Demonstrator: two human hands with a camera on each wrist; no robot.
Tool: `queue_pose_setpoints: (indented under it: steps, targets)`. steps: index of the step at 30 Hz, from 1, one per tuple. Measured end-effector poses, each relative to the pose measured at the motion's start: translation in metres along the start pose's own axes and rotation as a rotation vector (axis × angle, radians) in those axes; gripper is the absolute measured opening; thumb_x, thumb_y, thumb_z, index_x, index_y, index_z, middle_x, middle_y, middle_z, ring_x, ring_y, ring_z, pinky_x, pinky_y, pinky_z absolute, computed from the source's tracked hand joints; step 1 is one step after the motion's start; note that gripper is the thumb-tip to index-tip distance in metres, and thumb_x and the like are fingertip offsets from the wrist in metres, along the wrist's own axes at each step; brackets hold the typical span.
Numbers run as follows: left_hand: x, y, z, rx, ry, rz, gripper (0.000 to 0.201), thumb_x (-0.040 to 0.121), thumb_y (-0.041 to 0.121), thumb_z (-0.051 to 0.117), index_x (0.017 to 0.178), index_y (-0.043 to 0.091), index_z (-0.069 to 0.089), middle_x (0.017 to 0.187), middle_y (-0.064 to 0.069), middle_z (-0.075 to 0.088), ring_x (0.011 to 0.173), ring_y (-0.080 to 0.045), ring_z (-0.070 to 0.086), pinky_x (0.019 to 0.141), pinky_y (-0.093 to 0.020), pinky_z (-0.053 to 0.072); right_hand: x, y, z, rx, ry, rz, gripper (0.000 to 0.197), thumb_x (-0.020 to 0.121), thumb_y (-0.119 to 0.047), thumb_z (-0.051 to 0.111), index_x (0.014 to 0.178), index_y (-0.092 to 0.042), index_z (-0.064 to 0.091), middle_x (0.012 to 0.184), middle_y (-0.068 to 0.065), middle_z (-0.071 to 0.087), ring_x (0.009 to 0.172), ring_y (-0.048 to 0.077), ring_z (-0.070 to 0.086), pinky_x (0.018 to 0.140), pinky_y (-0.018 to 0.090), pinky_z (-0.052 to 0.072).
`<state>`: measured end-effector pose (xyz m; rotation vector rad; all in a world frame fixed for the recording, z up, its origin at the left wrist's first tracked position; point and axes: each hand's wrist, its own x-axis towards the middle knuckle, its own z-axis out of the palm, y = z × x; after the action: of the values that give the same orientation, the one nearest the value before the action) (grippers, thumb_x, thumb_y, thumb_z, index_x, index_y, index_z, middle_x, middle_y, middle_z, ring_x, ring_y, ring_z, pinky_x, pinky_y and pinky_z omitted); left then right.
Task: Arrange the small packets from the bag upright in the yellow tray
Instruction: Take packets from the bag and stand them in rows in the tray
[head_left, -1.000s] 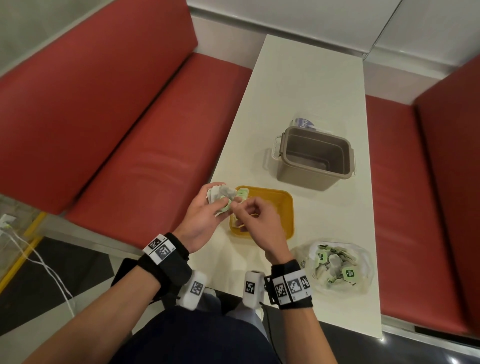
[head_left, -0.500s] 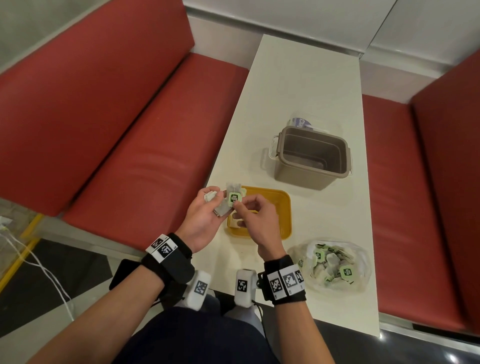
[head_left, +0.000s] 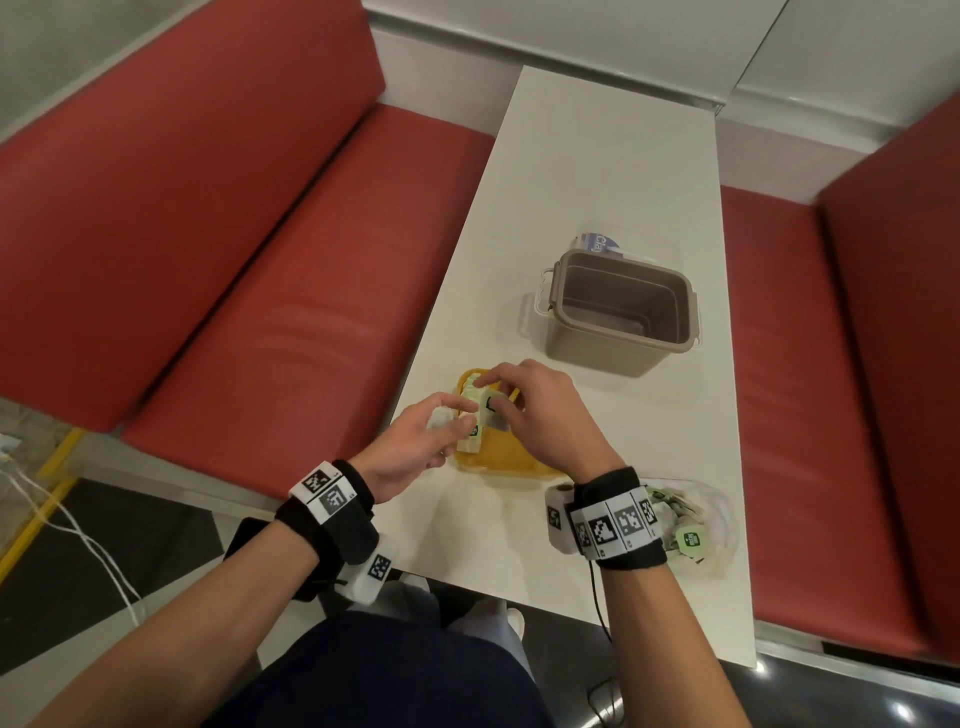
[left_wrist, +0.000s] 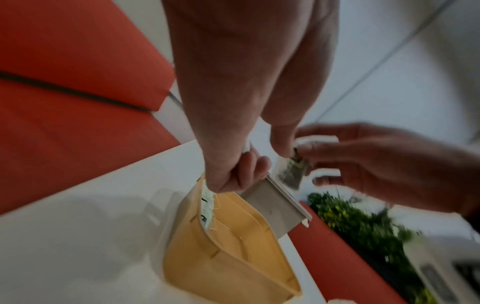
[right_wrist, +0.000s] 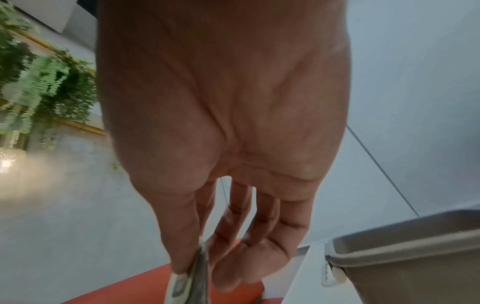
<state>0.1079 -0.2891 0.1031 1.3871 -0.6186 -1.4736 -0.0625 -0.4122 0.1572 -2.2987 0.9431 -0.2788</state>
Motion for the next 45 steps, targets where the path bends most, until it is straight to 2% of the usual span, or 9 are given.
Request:
queue_pose_setpoints:
  steps: [4,10,13,17,21,24,28,34,45]
  targets:
    - [-0.003,0.003,0.010,0.158,-0.050,0.093,0.026,0.104,0.026,0.072,0.122,0.009,0.065,0.088,0.005,0.059,0.070,-0.006,0.049,0.063,-0.023,0.038,0.004,-0.008,-0.007,0.080,0.043,-0.035,0.011,0.099,-0.022,0.076,0.108,-0.030,0.075,0.091,-0.015,0.070,0.082,0.007,0.067,0.081,0.037,0.059]
    - [-0.002,0.008,0.022,0.052,-0.009,0.163,0.006,0.107,0.014,0.065,0.106,0.019,0.070,0.075,0.017,0.060,0.064,0.000,0.051,0.059,-0.016,0.041,0.001,-0.007,-0.002,0.246,0.171,0.023,0.014,0.096,-0.037,0.081,0.109,-0.034,0.075,0.090,-0.014,0.074,0.084,0.007,0.070,0.077,0.022,0.057]
    - [0.000,0.009,0.023,-0.006,-0.002,0.164,0.007,0.104,0.018,0.070,0.110,0.013,0.071,0.078,0.012,0.062,0.069,-0.003,0.053,0.063,-0.018,0.044,-0.003,-0.001,0.002,0.329,0.225,0.072,0.008,0.096,-0.034,0.082,0.096,-0.029,0.076,0.085,-0.013,0.075,0.083,0.007,0.069,0.076,0.020,0.054]
    - [0.006,0.004,0.019,0.026,0.022,0.145,0.009,0.100,0.027,0.077,0.092,0.025,0.073,0.084,0.000,0.060,0.076,-0.012,0.052,0.069,-0.026,0.044,-0.006,0.006,0.011,0.528,0.275,0.112,0.009,0.096,-0.029,0.084,0.093,-0.022,0.078,0.085,-0.009,0.078,0.081,0.007,0.071,0.079,0.023,0.055]
    - [0.010,0.000,0.014,0.038,0.122,0.111,0.017,0.101,0.028,0.076,0.110,0.014,0.070,0.083,0.009,0.068,0.074,-0.006,0.057,0.067,-0.022,0.048,-0.005,0.022,0.023,0.565,0.364,0.205,0.011,0.096,-0.036,0.084,0.093,-0.027,0.078,0.085,-0.007,0.078,0.082,0.014,0.073,0.079,0.038,0.061]
    - [0.015,-0.013,0.003,0.056,0.261,0.063,0.021,0.101,0.026,0.076,0.115,0.012,0.069,0.084,0.005,0.066,0.073,-0.010,0.055,0.067,-0.026,0.044,-0.005,0.038,0.033,0.486,0.374,0.272,0.011,0.096,-0.034,0.083,0.092,-0.026,0.077,0.081,-0.008,0.078,0.079,0.006,0.072,0.074,0.023,0.057]
    - [0.021,-0.030,-0.007,-0.008,0.374,-0.036,0.022,0.103,0.014,0.071,0.122,0.013,0.061,0.096,-0.010,0.065,0.082,-0.018,0.062,0.069,-0.028,0.049,-0.002,0.052,0.060,0.281,0.128,0.352,0.012,0.097,-0.030,0.082,0.092,-0.024,0.073,0.079,-0.008,0.075,0.071,0.000,0.068,0.060,0.009,0.044]
    - [0.027,-0.048,-0.007,0.059,0.352,-0.113,0.023,0.103,0.015,0.069,0.122,0.011,0.058,0.089,-0.008,0.060,0.072,-0.017,0.053,0.063,-0.027,0.044,0.009,0.057,0.102,0.189,-0.071,0.417,0.011,0.099,-0.026,0.081,0.101,-0.018,0.073,0.088,0.001,0.075,0.084,0.018,0.071,0.076,0.032,0.058]
    - [0.035,-0.062,0.001,0.266,0.324,-0.133,0.026,0.099,0.017,0.075,0.118,0.019,0.057,0.085,-0.007,0.066,0.068,-0.017,0.057,0.061,-0.029,0.047,0.011,0.057,0.124,0.109,0.060,0.486,0.019,0.097,-0.026,0.079,0.102,-0.022,0.062,0.094,0.001,0.074,0.087,0.024,0.070,0.075,0.040,0.058]
